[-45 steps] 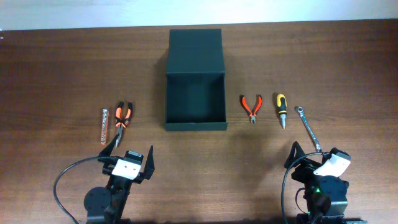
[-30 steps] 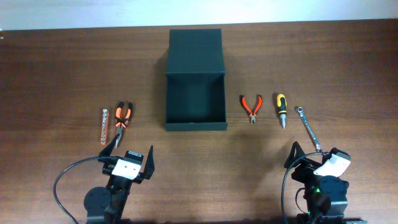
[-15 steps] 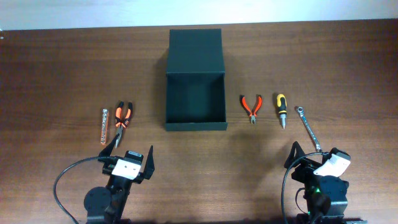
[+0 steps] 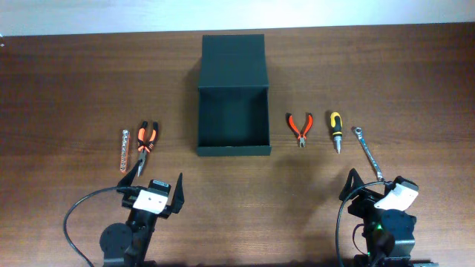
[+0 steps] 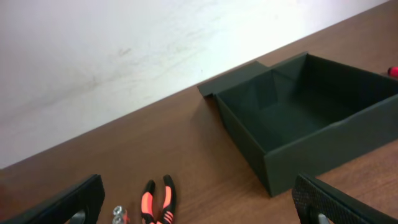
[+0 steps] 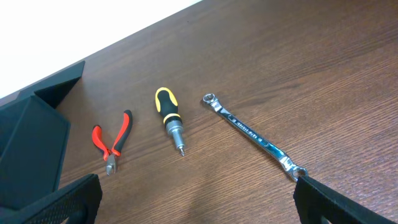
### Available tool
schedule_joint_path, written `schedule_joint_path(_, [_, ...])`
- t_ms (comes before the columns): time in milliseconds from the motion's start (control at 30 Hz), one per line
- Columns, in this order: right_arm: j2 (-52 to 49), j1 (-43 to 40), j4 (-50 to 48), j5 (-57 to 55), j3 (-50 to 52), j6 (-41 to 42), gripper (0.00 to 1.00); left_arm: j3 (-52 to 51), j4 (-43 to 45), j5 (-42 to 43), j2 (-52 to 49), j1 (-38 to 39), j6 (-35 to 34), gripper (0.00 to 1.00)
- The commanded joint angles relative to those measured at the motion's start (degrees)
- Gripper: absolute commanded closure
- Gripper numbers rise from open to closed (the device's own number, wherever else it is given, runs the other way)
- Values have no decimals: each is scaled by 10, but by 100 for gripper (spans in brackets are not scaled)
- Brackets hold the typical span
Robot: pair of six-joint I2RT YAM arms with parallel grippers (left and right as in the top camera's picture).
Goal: Pack container
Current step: 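Raise both arms from rest toward the tools beside the box, then move the right gripper over the chrome wrench and lower onto it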
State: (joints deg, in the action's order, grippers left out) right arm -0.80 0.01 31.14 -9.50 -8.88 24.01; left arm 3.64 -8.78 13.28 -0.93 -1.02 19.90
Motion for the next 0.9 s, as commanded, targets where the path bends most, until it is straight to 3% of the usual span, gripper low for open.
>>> schedule_joint_path(0, [6,-4,-3,-1,5,5,1,-6,-2,0,6,2,-27,1])
schedule_joint_path(167, [6,-4,-17,8,5,5,1,-4,-7,1,6,2,-163,1])
schedule_joint_path(300, [5,-4,-38,88,-9,5,1,36,-9,21,3,2,-248,1])
schedule_joint_path(400, [-11,-4,-37,123,-35,5,1,95,-29,7,-21,1,-255,1])
schedule_joint_path(533, [-87,-4,-5,125,-93,-22,1,189,-127,-64,-106,1,-255,1])
schedule_joint_path(733, [-303,-4,74,125,-254,-69,1,342,-193,-72,-325,1,-227,1])
schedule_joint_path(867, [-463,-4,144,125,-422,-108,1,470,-249,-71,-479,1,-186,1])
